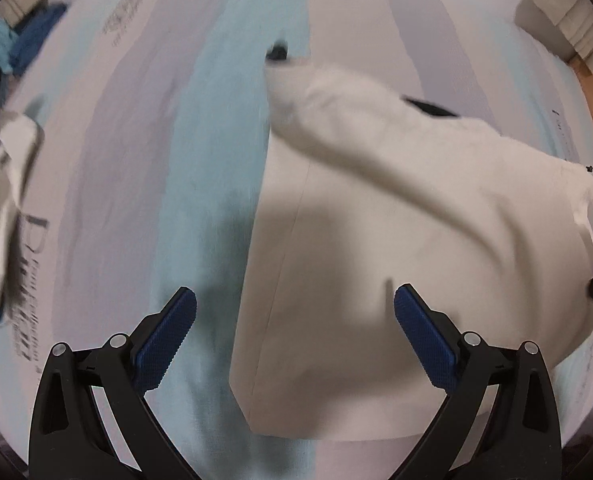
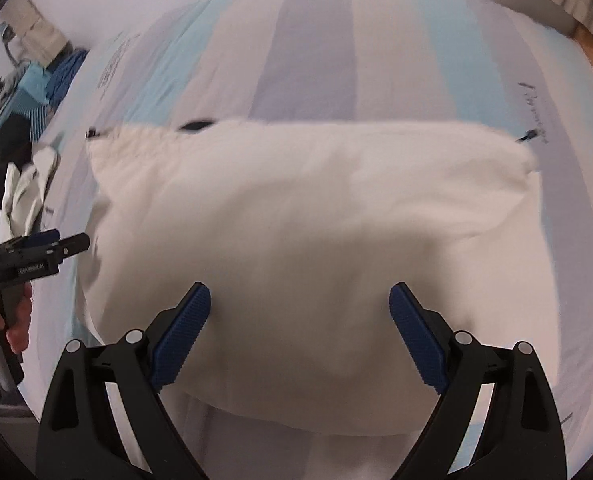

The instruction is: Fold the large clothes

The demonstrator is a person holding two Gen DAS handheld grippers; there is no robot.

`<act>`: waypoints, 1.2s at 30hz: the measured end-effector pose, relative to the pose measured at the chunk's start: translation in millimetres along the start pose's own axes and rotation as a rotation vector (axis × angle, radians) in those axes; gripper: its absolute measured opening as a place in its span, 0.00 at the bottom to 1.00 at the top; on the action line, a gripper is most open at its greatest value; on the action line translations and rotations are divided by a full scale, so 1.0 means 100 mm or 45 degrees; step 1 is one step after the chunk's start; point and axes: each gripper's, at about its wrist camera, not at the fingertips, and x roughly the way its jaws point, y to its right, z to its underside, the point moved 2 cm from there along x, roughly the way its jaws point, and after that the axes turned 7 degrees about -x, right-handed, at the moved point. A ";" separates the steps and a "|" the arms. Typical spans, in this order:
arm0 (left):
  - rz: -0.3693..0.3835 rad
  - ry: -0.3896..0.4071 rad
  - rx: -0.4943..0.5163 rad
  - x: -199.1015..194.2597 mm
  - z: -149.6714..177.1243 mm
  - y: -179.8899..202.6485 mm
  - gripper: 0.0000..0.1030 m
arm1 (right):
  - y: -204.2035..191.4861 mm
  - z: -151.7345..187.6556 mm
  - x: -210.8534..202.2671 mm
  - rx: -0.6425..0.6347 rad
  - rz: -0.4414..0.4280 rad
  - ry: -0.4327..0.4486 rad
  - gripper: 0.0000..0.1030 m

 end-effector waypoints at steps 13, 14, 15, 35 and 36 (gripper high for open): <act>0.091 -0.044 -0.006 0.32 -0.06 -0.21 0.95 | -0.08 0.22 0.71 -0.012 0.110 -0.111 0.89; 0.100 -0.050 0.007 0.35 -0.07 -0.21 0.95 | -0.09 0.22 0.74 -0.011 0.112 -0.116 0.89; 0.109 -0.056 0.016 0.36 -0.08 -0.22 0.95 | -0.08 0.22 0.76 -0.008 0.111 -0.119 0.90; 0.279 -0.075 0.123 0.43 0.03 -0.55 0.92 | 0.00 0.25 0.85 -0.018 0.073 -0.107 0.90; 0.322 -0.086 0.137 0.40 0.06 -0.52 0.92 | 0.00 0.25 0.86 -0.018 0.072 -0.107 0.90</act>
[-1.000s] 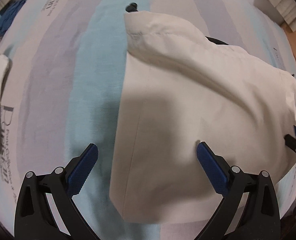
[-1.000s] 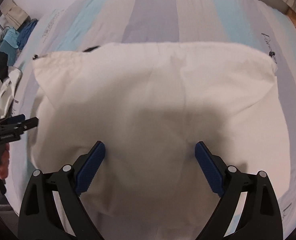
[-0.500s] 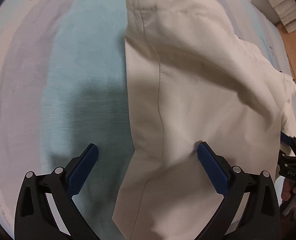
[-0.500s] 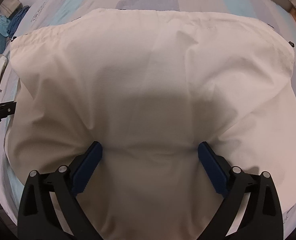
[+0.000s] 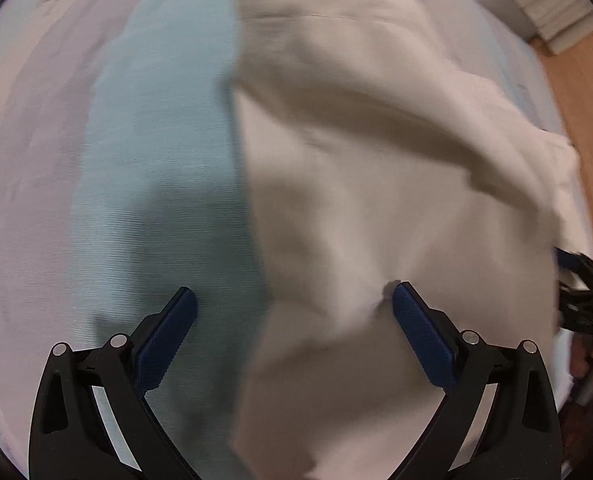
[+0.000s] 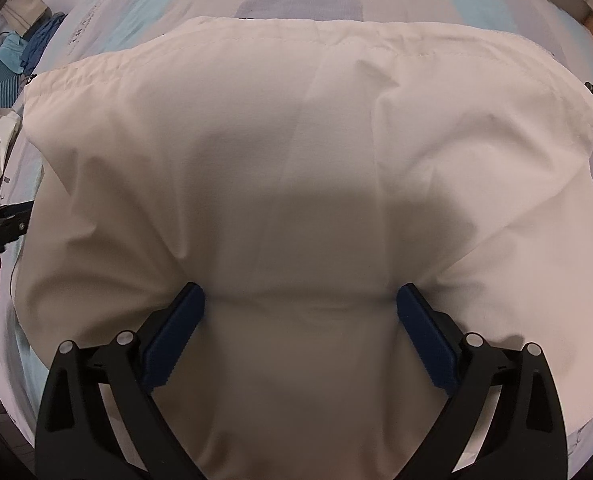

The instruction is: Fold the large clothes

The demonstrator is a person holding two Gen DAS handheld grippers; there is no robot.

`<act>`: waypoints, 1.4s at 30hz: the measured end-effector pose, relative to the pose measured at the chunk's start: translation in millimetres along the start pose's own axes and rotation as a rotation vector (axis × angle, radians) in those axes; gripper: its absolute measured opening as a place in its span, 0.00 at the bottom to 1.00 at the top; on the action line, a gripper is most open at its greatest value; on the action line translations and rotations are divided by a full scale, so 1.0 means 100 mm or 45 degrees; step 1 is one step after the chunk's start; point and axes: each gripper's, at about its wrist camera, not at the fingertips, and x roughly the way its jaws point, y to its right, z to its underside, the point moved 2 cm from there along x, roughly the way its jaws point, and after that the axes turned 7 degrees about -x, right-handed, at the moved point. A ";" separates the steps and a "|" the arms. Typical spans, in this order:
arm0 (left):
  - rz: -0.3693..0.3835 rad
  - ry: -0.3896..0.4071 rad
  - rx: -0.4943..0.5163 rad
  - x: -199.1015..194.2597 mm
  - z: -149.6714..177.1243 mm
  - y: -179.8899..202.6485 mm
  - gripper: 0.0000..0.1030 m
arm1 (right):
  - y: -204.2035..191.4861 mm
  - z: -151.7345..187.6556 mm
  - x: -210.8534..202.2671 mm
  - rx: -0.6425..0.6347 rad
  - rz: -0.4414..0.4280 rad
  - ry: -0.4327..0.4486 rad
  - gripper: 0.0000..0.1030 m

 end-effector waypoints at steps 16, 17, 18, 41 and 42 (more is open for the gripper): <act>0.212 -0.090 0.046 0.24 0.10 0.07 0.95 | 0.13 -0.05 0.10 -0.007 -0.007 -0.003 0.91; 0.209 -0.098 0.038 0.26 0.09 0.06 0.95 | 0.11 -0.05 0.09 -0.007 -0.005 -0.003 0.91; 0.204 -0.103 0.036 0.29 0.07 0.08 0.95 | 0.12 -0.05 0.09 -0.006 -0.004 -0.002 0.91; 0.310 -0.095 -0.099 0.09 0.23 0.00 0.91 | 0.12 0.02 0.06 -0.011 -0.019 0.021 0.91; 0.303 -0.092 -0.092 0.09 0.23 0.02 0.89 | 0.12 0.02 0.06 -0.010 -0.018 0.023 0.91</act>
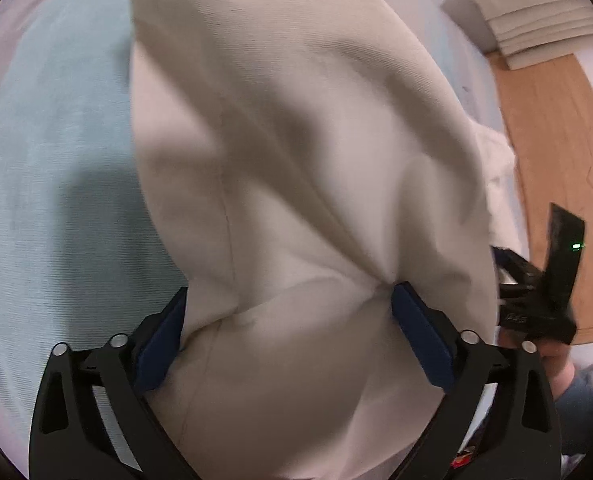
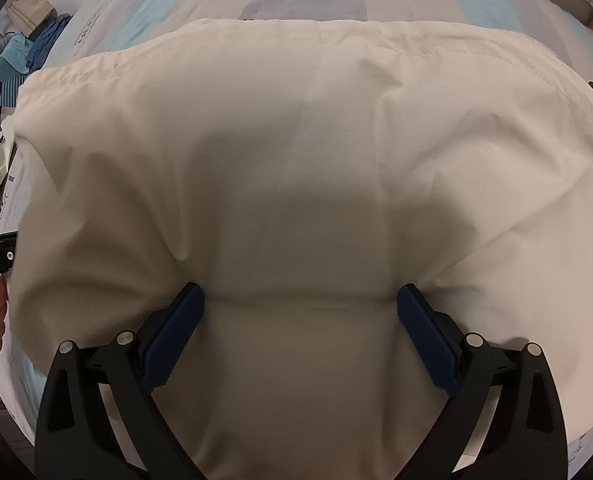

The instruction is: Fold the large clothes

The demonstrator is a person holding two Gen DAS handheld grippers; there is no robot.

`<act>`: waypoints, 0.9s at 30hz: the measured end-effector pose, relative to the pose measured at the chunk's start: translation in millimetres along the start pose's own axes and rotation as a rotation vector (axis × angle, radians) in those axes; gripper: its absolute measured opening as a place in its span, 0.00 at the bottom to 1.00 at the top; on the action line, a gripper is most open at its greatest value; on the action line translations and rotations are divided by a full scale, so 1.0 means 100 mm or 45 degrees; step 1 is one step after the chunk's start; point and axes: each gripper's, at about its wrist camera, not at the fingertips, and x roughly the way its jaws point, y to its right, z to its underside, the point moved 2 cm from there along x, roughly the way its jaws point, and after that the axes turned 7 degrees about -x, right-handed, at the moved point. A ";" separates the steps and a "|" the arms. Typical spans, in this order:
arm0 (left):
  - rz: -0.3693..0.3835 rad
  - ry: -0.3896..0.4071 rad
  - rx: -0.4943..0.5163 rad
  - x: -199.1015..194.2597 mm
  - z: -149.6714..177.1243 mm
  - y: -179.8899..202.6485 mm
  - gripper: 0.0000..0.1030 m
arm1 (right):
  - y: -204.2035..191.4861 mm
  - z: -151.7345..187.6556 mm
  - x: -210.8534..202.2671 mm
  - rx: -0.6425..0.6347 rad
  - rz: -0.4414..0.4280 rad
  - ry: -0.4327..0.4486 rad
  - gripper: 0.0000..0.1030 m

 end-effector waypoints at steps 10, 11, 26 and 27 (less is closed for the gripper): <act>-0.067 0.013 0.059 -0.10 0.08 0.19 0.26 | 0.00 -0.01 -0.02 0.002 0.000 -0.001 0.91; -0.074 0.013 0.073 -0.10 0.08 0.25 0.25 | 0.00 0.00 -0.02 0.005 -0.002 0.001 0.91; -0.117 0.062 0.044 0.00 0.08 0.33 0.23 | 0.01 0.02 -0.02 -0.008 0.007 0.004 0.91; -0.114 0.062 0.047 -0.01 0.08 0.34 0.22 | 0.01 0.02 -0.02 -0.007 0.008 0.008 0.90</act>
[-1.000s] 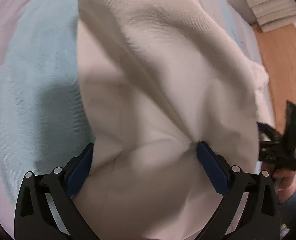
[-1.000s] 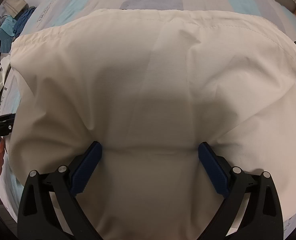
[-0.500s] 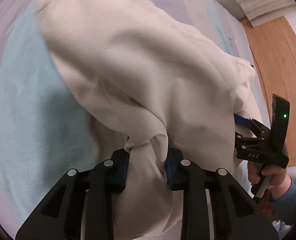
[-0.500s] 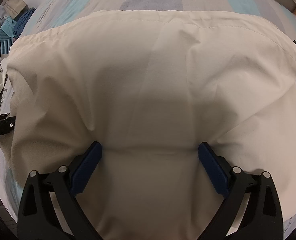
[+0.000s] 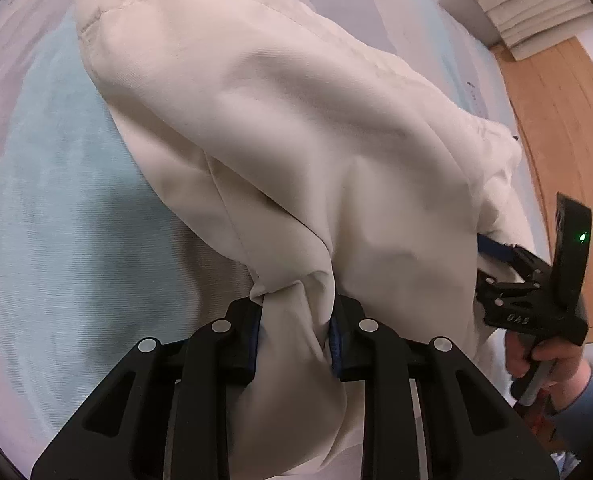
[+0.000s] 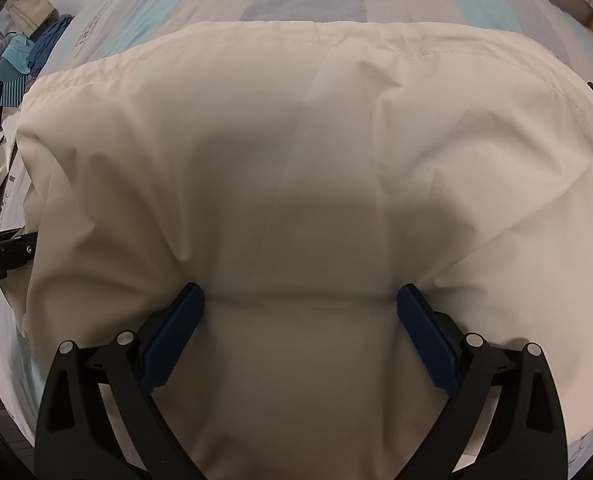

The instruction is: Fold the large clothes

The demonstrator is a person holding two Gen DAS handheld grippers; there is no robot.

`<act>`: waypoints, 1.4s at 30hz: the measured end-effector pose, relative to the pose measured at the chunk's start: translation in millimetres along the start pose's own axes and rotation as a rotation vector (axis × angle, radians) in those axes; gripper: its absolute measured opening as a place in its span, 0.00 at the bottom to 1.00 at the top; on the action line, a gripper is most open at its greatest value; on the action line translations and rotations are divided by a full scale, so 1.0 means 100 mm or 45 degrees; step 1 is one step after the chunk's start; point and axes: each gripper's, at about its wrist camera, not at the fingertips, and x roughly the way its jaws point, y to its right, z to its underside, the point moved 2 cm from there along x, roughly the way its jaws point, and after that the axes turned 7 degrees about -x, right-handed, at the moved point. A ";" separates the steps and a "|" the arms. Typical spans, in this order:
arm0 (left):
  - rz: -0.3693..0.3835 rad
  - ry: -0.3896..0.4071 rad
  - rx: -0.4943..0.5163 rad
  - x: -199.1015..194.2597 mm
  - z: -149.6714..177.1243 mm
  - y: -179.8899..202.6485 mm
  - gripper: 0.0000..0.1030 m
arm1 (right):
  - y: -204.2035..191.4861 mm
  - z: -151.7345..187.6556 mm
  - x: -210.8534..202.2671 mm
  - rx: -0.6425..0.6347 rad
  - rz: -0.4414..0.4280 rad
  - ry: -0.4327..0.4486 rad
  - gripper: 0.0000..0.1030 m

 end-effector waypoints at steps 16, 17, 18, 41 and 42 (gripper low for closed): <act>-0.118 0.054 0.019 -0.37 -0.07 0.66 0.20 | -0.06 0.13 -0.02 -0.009 0.073 0.141 0.90; -0.126 0.062 0.012 -0.37 -0.07 0.72 0.20 | -0.07 0.15 -0.02 -0.011 0.079 0.149 0.90; -0.149 0.076 0.013 -0.39 -0.07 0.77 0.20 | -0.06 0.16 -0.04 -0.008 0.080 0.159 0.90; -0.372 0.321 0.163 -0.40 0.06 2.48 0.20 | 1.12 0.58 -1.14 0.077 0.224 0.358 0.88; -0.385 0.327 0.179 -0.36 0.08 2.59 0.20 | 1.22 0.61 -1.17 0.084 0.235 0.361 0.88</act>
